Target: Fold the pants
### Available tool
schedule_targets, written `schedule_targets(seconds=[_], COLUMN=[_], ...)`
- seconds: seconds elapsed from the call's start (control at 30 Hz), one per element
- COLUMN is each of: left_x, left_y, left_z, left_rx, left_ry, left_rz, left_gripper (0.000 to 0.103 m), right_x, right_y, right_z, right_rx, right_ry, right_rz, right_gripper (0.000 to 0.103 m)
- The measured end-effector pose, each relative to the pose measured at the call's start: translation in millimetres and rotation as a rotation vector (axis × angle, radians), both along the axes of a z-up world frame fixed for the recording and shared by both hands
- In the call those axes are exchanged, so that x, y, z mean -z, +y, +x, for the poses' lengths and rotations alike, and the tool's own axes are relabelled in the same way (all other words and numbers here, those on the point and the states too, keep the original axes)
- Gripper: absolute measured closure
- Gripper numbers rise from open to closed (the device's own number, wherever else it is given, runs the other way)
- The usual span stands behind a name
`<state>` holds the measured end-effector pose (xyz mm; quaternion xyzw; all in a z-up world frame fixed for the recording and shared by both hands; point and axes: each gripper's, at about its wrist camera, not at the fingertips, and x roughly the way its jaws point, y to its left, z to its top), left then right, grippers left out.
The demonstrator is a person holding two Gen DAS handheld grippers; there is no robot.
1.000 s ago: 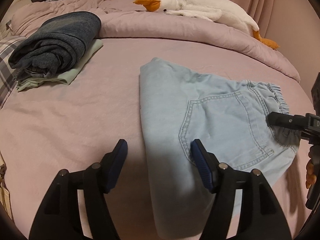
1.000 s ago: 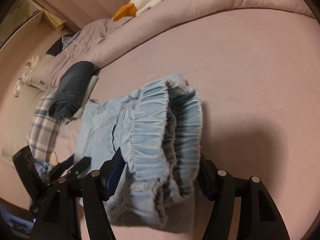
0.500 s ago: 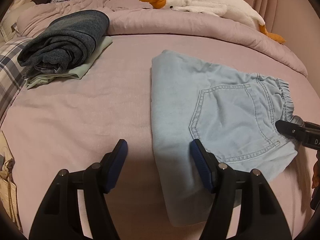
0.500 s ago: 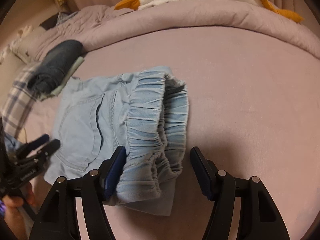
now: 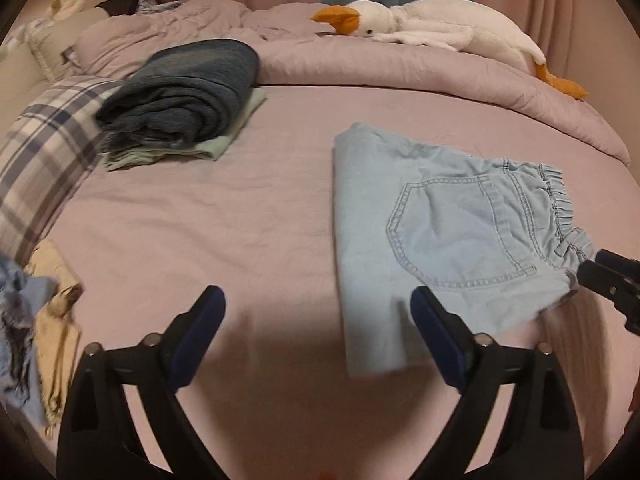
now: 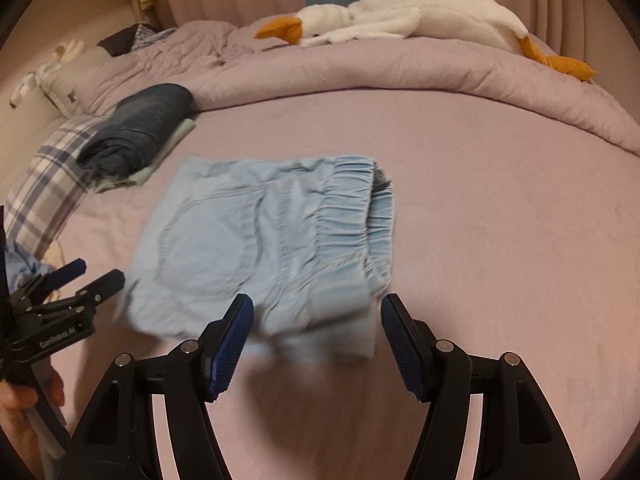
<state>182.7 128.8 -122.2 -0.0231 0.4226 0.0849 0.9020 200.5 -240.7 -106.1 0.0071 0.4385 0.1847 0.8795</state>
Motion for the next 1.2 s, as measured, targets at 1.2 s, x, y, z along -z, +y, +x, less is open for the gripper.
schedule_targets(seconds=[1.2], left_x=[-86], left_y=[-58], left_z=[-125], left_rx=[0.037], left_ry=[-0.092], left_rz=[0.034], left_gripper=[0.001], right_x=[-67], right_y=[6], right_z=[-124], right_rx=[0.001], right_ry=[-0.138], right_rz=[-0.035], right_gripper=[0.003])
